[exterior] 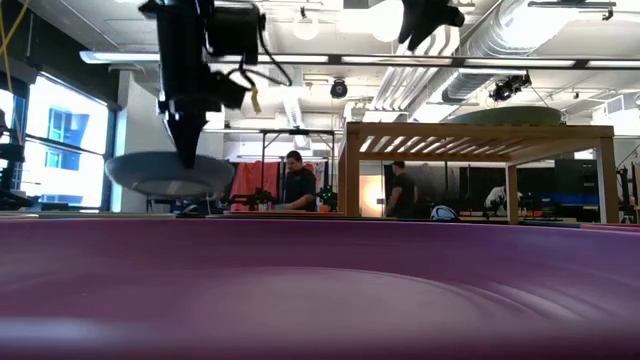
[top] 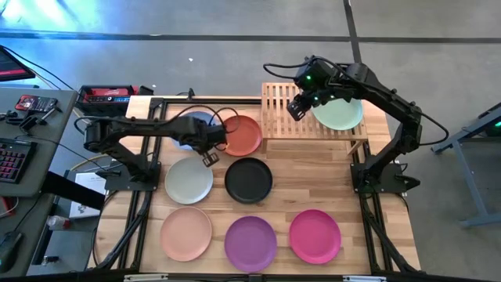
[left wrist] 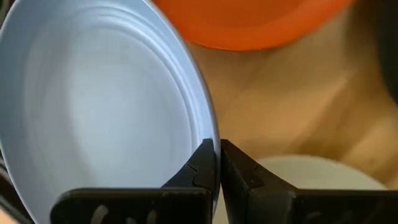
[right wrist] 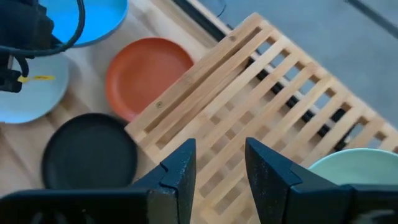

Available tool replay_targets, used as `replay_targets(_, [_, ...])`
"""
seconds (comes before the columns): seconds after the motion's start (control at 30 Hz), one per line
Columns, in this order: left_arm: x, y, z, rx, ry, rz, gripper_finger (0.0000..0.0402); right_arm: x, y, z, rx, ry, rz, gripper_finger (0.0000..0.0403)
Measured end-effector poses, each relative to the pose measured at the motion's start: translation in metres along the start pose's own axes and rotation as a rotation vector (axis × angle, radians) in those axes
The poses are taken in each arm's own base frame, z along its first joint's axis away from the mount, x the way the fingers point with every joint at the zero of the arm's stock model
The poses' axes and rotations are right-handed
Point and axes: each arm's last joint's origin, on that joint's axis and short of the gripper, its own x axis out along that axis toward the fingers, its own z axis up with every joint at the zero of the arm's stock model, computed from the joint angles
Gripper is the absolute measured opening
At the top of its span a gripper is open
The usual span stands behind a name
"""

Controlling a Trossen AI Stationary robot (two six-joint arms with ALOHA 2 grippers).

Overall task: Place and stack plates onto a shelf
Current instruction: Stack the blue plate on top of the green plate on the shelf

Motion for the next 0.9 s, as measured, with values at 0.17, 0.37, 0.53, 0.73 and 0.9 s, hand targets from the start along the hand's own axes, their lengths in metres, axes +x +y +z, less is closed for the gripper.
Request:
replay_targets(0.17, [-0.022, -0.016, -0.004, 0.183, -0.009, 0.012, 0.0001, 0.0, 0.0, 0.0, 0.043, 0.005, 0.014, 0.0114])
replay_targets(0.37, [-0.05, -0.038, -0.009, 0.406, -0.082, 0.028, 0.0001, 0.0, 0.001, 0.0, 0.115, 0.015, 0.036, 0.0114])
replay_targets(0.53, [-0.077, -0.055, -0.01, 0.608, -0.192, 0.038, 0.0001, -0.001, 0.006, -0.002, 0.181, 0.02, 0.05, 0.0114])
replay_targets(0.73, [-0.105, -0.067, -0.011, 0.839, -0.299, 0.063, 0.0001, -0.003, 0.019, -0.007, 0.259, 0.031, 0.076, 0.0114])
replay_targets(0.9, [-0.123, -0.074, -0.014, 0.967, -0.377, 0.109, 0.0001, -0.004, 0.036, -0.013, 0.302, 0.041, 0.089, 0.0114])
